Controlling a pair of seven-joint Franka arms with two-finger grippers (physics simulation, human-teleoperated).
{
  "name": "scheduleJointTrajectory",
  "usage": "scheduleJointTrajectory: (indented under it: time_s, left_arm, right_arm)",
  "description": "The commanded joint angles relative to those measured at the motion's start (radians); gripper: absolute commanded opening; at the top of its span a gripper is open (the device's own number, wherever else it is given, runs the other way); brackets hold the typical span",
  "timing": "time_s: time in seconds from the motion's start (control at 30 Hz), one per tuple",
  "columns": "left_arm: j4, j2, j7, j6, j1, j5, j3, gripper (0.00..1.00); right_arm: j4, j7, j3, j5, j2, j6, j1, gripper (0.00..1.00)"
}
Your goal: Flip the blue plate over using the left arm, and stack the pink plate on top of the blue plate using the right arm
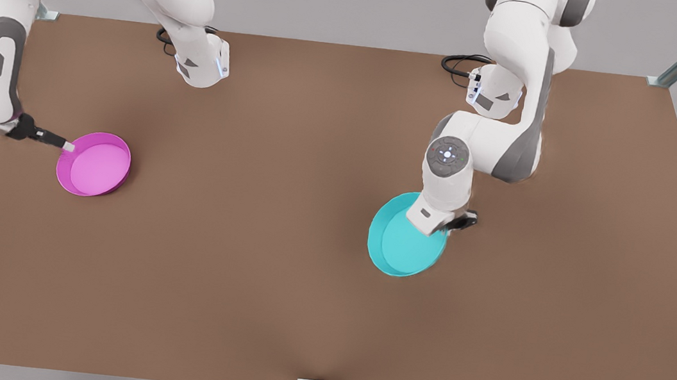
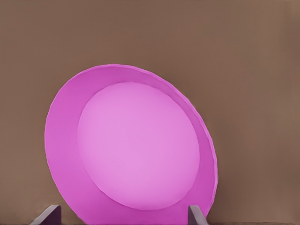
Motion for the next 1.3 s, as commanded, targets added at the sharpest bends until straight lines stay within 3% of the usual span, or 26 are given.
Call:
scheduleJointTrajectory:
  time_s: [0.0,0.07,0.13,0.3,0.6,0.9,0.93,1.0,1.03,1.27]
  left_arm:
    - [0.01,0.0,0.0,-0.022,-0.015,0.188,0.0,0.21]
    - [0.028,0.01,0.0,-0.083,-0.084,0.339,-0.001,0.21]
    - [0.056,0.028,0.002,-0.214,-0.168,0.437,-0.001,0.21]
    - [0.056,0.092,-0.142,-0.269,-0.348,0.725,-0.003,0.21]
    - [0.076,0.456,-0.277,-0.326,-0.575,1.19,-0.004,0.21]
    - [0.076,0.55,-0.366,-0.323,-0.583,1.13,-0.158,0.21]
    - [0.076,0.554,-0.379,-0.323,-0.584,1.12,-0.168,0.21]
    - [0.076,0.585,-0.419,-0.324,-0.584,1.118,-0.199,0.21]
    - [0.076,0.588,-0.425,-0.324,-0.584,1.106,-0.217,0.21]
    - [0.077,0.617,-0.455,-0.349,-0.589,1.072,-0.291,0.21]
  right_arm:
    - [0.001,-0.067,0.0,-0.068,0.001,-0.005,-0.02,1.0]
    - [0.025,-0.128,0.0,-0.086,0.003,0.0,-0.063,1.0]
    - [0.105,-0.122,0.009,-0.06,0.095,-0.001,-0.1,1.0]
    - [0.102,-0.11,0.043,0.076,0.126,0.109,-0.085,1.0]
    - [0.097,-0.19,0.071,0.099,0.178,0.072,-0.091,1.0]
    - [0.105,-0.19,0.086,0.098,0.218,0.088,-0.086,1.0]
    - [0.105,-0.19,0.092,0.098,0.215,0.088,-0.088,0.94]
    - [0.113,-0.19,0.094,0.075,0.211,0.088,-0.086,0.64]
    - [0.119,-0.19,0.094,0.061,0.211,0.088,-0.086,0.57]
    - [0.128,-0.188,0.104,0.055,0.215,0.088,-0.086,0.57]
